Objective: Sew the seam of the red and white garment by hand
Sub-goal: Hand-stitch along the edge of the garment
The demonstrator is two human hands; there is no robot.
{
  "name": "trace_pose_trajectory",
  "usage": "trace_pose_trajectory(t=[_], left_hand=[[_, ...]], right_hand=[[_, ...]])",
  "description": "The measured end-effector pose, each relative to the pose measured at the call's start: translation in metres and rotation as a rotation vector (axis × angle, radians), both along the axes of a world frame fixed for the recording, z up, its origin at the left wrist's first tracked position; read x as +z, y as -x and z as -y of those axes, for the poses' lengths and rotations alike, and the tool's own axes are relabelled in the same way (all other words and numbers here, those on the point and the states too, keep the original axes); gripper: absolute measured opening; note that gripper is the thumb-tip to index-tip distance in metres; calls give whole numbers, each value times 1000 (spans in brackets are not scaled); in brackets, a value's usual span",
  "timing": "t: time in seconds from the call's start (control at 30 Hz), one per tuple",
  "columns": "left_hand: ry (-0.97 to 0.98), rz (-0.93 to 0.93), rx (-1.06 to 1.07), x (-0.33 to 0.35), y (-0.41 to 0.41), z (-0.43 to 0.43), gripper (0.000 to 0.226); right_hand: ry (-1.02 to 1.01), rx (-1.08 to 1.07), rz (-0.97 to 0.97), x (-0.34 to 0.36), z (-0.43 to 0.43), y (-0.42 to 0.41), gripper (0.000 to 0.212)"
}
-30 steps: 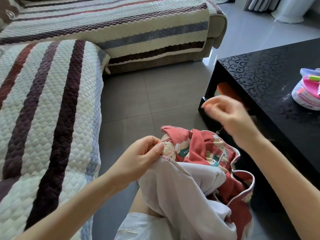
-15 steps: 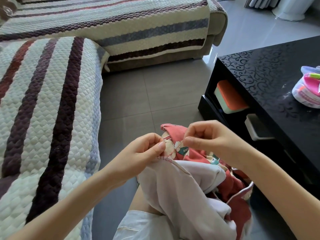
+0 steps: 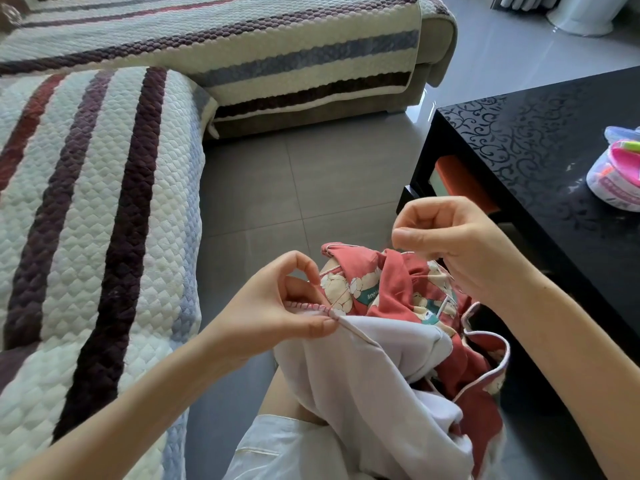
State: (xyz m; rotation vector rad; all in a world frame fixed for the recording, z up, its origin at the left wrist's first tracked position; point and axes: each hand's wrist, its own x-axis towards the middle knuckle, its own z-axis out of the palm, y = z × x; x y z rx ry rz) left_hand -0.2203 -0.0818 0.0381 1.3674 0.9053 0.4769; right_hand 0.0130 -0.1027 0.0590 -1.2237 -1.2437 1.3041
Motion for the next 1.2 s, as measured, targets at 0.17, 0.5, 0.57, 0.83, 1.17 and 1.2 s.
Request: trace_pose_trajectory(t=[0.17,0.5,0.57,0.83,1.17,1.2], left_hand=[[6,-7,27,0,-2,0,42],[80,28,36,1,-1,-5,37],[77,24,40,0,-1,-6,37],[72,12,45,0,-3,-6,44],[103,47,46,4,-4,-5,41],[105,55,45,4,-5,-4,40]], right_hand=[[-92,88,209,-22,7,14,16],[-213,174,461,-67,42,30,12],[-206,150,437,-68,43,31,10],[-228,145,375,-69,42,33,11],[-219,164,247,-67,39,37,11],[-215,162,232,-67,39,37,11]])
